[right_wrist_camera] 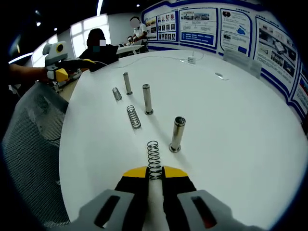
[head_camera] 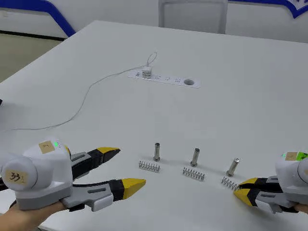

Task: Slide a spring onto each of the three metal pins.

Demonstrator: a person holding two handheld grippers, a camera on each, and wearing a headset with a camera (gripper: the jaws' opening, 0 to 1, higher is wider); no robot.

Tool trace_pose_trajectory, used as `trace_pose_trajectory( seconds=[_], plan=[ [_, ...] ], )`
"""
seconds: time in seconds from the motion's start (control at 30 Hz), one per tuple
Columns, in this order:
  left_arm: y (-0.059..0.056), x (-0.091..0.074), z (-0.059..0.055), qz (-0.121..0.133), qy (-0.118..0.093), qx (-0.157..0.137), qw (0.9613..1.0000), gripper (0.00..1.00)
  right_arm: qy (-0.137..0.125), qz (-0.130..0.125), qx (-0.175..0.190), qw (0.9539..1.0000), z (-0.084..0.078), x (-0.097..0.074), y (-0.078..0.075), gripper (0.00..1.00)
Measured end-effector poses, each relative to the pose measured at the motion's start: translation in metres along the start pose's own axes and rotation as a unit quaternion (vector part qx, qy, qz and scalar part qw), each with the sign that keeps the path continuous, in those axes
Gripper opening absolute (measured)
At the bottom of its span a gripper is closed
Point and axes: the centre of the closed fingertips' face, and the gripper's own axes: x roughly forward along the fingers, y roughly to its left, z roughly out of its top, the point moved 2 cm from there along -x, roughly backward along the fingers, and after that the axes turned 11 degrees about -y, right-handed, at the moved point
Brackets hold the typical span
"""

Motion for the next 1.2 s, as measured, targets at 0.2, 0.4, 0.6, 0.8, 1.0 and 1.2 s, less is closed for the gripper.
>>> trace_pose_trajectory(
  seconds=[0.2,0.4,0.6,0.8,1.0,1.2],
  plan=[
    [-0.01,0.002,-0.01,-0.029,0.023,0.01,0.9993,0.61,0.001,-0.003,-0.001,1.0,0.003,-0.004,0.002,0.11],
    [-0.013,0.002,-0.008,-0.036,0.018,0.009,0.9992,0.59,-0.013,-0.01,-0.006,0.9999,0.016,-0.014,0.003,0.11],
    [-0.011,0.002,-0.006,-0.032,0.012,0.01,0.9994,0.59,-0.018,-0.015,-0.02,0.9995,0.022,-0.021,0.002,0.11],
    [-0.009,0.001,-0.004,-0.029,0.01,0.011,0.9995,0.58,-0.04,-0.016,-0.008,0.999,0.032,-0.027,0.004,0.11],
    [-0.008,0.0,-0.001,-0.026,0.011,0.011,0.9996,0.57,-0.05,-0.011,-0.02,0.9985,0.047,-0.032,0.01,0.11],
    [-0.012,0.002,0.013,-0.027,-0.014,0.003,0.9995,0.56,-0.063,0.005,-0.036,0.9974,0.07,-0.035,0.021,0.11]
  ],
)
